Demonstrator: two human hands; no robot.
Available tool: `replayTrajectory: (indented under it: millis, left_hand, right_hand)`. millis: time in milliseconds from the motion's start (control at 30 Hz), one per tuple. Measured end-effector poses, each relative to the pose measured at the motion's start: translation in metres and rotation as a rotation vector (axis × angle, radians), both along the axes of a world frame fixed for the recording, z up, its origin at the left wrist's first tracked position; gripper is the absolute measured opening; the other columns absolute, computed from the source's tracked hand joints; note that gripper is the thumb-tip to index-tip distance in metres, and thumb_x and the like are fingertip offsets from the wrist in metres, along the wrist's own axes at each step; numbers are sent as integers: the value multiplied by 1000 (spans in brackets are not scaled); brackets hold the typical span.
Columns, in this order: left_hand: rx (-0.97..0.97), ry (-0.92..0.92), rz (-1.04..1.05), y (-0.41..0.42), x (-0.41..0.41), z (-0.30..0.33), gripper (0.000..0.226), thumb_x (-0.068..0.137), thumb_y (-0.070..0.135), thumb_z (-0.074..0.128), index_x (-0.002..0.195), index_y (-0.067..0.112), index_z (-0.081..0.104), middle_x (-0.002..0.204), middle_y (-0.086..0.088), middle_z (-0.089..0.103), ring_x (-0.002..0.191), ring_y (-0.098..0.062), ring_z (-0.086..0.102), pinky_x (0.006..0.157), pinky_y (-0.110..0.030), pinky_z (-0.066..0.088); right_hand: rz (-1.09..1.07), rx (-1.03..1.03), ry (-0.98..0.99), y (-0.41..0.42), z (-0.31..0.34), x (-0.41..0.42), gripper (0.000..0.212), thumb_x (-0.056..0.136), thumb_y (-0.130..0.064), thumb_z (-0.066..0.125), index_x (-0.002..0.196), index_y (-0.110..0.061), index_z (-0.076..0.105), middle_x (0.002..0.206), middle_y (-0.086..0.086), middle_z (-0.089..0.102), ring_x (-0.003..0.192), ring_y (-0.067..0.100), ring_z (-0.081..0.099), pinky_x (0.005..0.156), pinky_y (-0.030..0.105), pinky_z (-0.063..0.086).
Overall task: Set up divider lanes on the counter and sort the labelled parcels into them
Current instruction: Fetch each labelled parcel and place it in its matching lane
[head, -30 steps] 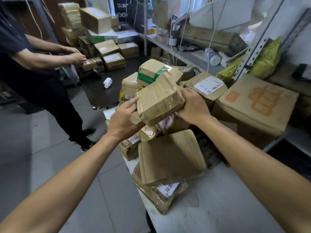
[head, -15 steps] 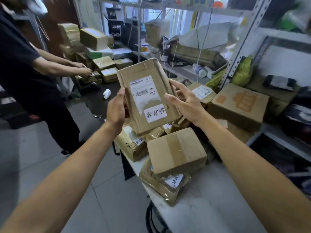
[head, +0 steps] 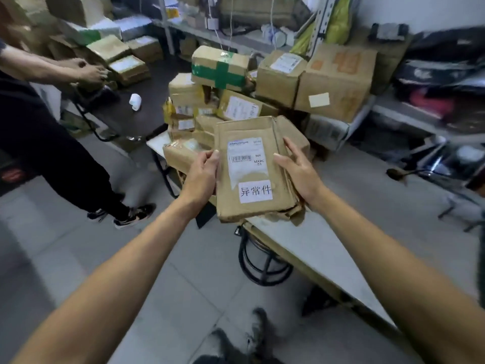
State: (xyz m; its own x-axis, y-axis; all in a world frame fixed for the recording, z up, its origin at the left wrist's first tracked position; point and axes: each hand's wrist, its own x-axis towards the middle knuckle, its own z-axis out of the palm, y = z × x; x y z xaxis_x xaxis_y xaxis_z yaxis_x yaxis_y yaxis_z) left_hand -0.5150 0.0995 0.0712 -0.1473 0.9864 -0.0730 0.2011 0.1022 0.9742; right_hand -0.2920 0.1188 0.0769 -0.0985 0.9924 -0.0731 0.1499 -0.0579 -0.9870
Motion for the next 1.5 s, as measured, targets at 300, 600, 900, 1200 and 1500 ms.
replayTrajectory:
  millis: [300,600,900,1200,1500]
  left_hand:
    - [25,-24,-156,-71,110,-1,45,100,57,43,116,21,65,113,5,68,112,-1,62,105,-32,48]
    - [2,-166,-412,-221,305,-3,45,94,59,36,104,34,73,116,-3,72,112,-24,67,105,-52,49]
    - [-151,-358,-791,-367,489,21,49,107,41,29,102,14,70,100,-9,78,92,-27,75,84,-47,62]
    - [-166,-319,-1099,-439,617,10,46,110,38,29,124,7,61,104,-6,78,93,-23,76,72,-34,62]
    - [-192,-110,-1180,-431,746,-24,31,108,45,39,124,23,53,121,-8,65,108,-26,67,91,-46,58]
  right_hand:
    - [-196,-9,33,-121,-4,103,63,101,-42,58,157,-31,31,146,0,54,121,15,63,105,40,52]
    - [-446,35,141,-319,-12,271,57,100,-42,56,151,-24,39,131,5,65,115,20,68,102,43,54]
    - [-726,80,268,-504,-9,424,49,104,-40,49,147,-17,40,134,18,62,118,34,66,97,52,56]
    - [-1142,22,136,-620,-13,512,89,72,-65,69,141,-13,47,125,12,67,113,27,68,103,50,52]
    - [-1305,-162,-71,-643,-40,628,38,92,-49,69,114,-23,52,120,3,65,103,15,64,92,32,51]
